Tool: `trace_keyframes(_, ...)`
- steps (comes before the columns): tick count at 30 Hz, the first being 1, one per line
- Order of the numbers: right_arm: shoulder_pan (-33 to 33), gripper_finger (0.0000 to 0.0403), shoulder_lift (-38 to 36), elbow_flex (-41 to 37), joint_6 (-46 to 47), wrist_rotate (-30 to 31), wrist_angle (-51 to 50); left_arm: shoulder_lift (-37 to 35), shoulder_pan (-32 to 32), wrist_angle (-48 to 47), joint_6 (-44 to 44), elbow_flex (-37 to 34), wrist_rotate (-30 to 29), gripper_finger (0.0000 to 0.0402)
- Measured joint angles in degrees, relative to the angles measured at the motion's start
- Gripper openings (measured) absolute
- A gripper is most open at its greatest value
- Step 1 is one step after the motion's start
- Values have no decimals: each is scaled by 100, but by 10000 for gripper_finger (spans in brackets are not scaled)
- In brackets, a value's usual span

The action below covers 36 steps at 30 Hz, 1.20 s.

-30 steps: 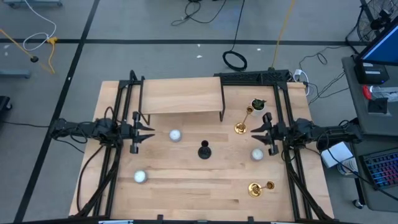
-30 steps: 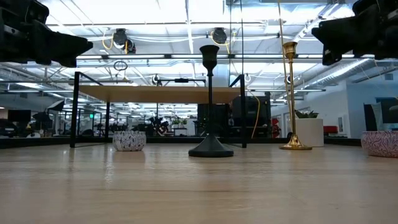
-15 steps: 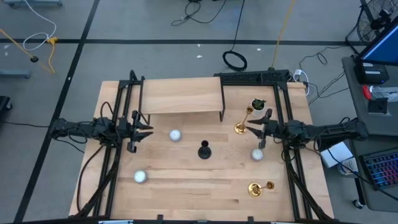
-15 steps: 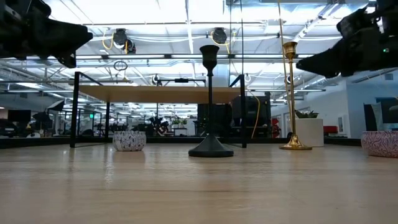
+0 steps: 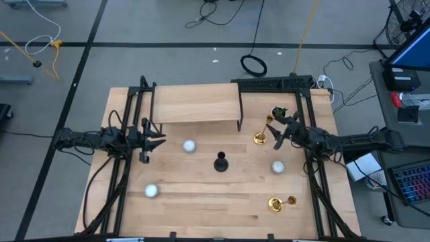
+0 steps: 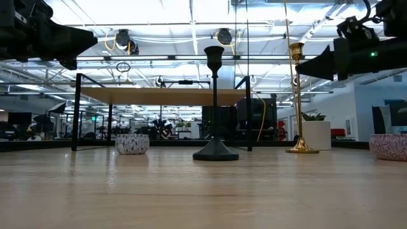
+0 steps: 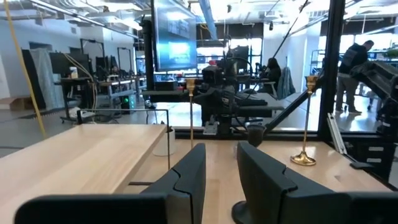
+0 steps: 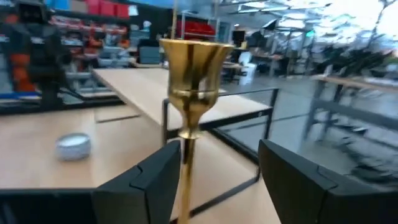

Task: Pick & Place candle stick holders
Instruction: Put the top gold candle holder on the shelf

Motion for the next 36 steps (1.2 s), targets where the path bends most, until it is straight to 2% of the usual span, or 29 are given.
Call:
trace_keyframes(3,-125,206,247,0,269,-493,-27,0,0,0,-100,0,-99,97)
trace_keyframes(8,-279,167,575,0,419,-489,14,0,0,2,-146,0,-236,97)
trace_keyframes(12,-324,110,727,0,576,-495,18,0,0,0,-159,0,-236,97)
trace_keyframes(17,-319,18,766,0,611,-510,164,0,0,1,-160,0,-237,97)
trace_keyframes(22,-307,23,766,5,880,-517,376,0,1,2,-160,2,-238,97)
trace_keyframes(26,-307,12,772,174,1105,-488,367,0,0,2,-181,2,-236,97)
trace_keyframes(29,-301,11,765,438,1242,-351,769,0,1,3,-183,2,-238,97)
trace_keyframes(36,-298,12,969,1329,65,222,716,0,1,80,-181,2,-238,97)
